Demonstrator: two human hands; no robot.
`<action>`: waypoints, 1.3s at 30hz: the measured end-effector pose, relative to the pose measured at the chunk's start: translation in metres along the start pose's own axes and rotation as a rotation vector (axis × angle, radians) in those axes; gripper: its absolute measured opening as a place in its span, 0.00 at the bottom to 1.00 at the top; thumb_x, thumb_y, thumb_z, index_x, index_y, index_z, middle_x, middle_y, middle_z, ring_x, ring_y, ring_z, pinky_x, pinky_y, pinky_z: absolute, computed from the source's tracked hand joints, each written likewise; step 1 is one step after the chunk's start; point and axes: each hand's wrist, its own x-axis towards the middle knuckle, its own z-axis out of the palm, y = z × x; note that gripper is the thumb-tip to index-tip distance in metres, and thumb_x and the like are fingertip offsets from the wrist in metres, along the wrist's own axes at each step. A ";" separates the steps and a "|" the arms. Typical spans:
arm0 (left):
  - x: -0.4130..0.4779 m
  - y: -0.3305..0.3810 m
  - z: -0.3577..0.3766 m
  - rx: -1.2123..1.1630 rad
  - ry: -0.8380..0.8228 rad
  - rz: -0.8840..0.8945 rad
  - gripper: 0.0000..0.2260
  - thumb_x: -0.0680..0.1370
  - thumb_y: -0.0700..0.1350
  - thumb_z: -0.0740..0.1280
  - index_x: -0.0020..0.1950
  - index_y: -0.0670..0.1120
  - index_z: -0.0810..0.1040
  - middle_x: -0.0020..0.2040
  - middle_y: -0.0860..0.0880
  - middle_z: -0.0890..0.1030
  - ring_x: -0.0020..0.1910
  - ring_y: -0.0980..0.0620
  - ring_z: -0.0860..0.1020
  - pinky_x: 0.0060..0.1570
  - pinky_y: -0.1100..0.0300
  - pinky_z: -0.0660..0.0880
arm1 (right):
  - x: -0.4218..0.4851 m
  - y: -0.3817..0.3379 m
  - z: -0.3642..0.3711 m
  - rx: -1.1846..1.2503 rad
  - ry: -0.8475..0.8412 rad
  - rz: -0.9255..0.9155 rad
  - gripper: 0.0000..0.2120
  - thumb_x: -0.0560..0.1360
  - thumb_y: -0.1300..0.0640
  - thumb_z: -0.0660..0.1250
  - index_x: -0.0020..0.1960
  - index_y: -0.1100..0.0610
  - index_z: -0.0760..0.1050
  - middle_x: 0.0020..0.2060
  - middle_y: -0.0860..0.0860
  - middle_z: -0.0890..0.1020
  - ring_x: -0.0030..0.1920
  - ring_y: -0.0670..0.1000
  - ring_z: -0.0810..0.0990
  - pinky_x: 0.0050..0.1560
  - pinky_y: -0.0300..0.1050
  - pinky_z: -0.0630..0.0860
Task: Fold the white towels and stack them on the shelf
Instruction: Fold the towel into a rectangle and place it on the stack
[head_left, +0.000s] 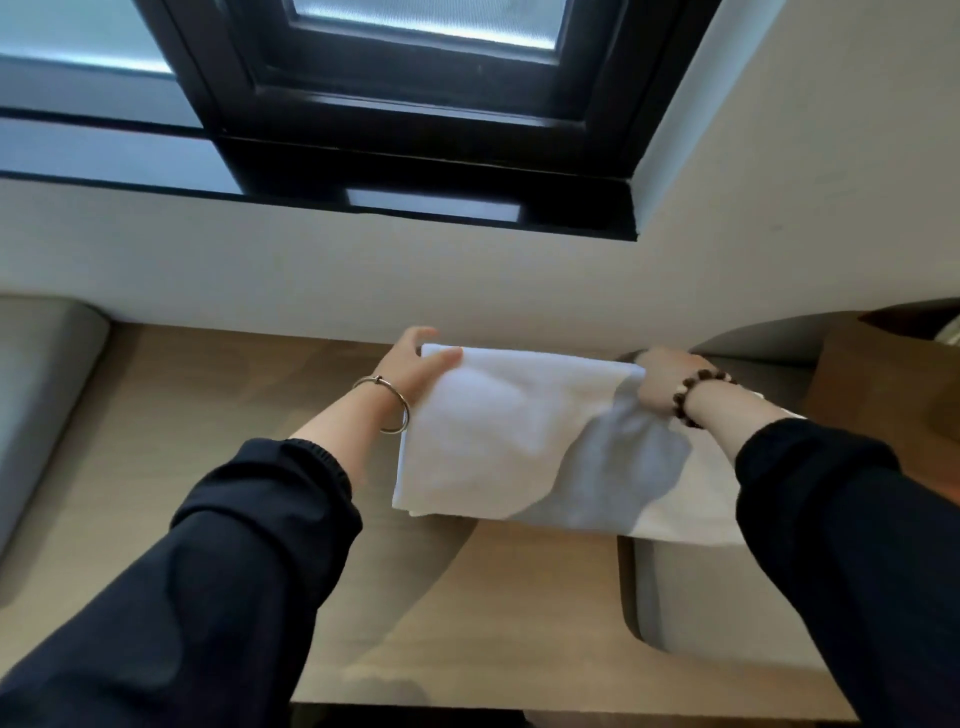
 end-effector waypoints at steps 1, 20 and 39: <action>0.006 -0.008 0.000 0.035 -0.012 -0.039 0.27 0.72 0.56 0.71 0.69 0.50 0.69 0.63 0.49 0.71 0.56 0.53 0.72 0.50 0.61 0.69 | 0.012 0.001 0.006 -0.007 -0.102 0.035 0.07 0.73 0.59 0.58 0.42 0.57 0.75 0.40 0.52 0.81 0.38 0.54 0.78 0.34 0.39 0.70; 0.057 -0.129 0.022 -0.039 0.014 -0.470 0.31 0.70 0.64 0.67 0.61 0.41 0.71 0.49 0.45 0.79 0.42 0.49 0.79 0.37 0.57 0.74 | 0.129 -0.050 0.096 0.059 -0.163 -0.140 0.13 0.76 0.64 0.55 0.55 0.59 0.76 0.48 0.57 0.80 0.45 0.57 0.77 0.42 0.43 0.71; 0.021 -0.148 0.038 -0.076 -0.241 -0.428 0.17 0.72 0.63 0.64 0.47 0.50 0.68 0.42 0.55 0.72 0.38 0.56 0.72 0.32 0.61 0.64 | 0.129 -0.229 0.109 0.043 -0.085 -0.310 0.31 0.78 0.36 0.44 0.39 0.57 0.76 0.34 0.51 0.77 0.36 0.51 0.75 0.38 0.46 0.67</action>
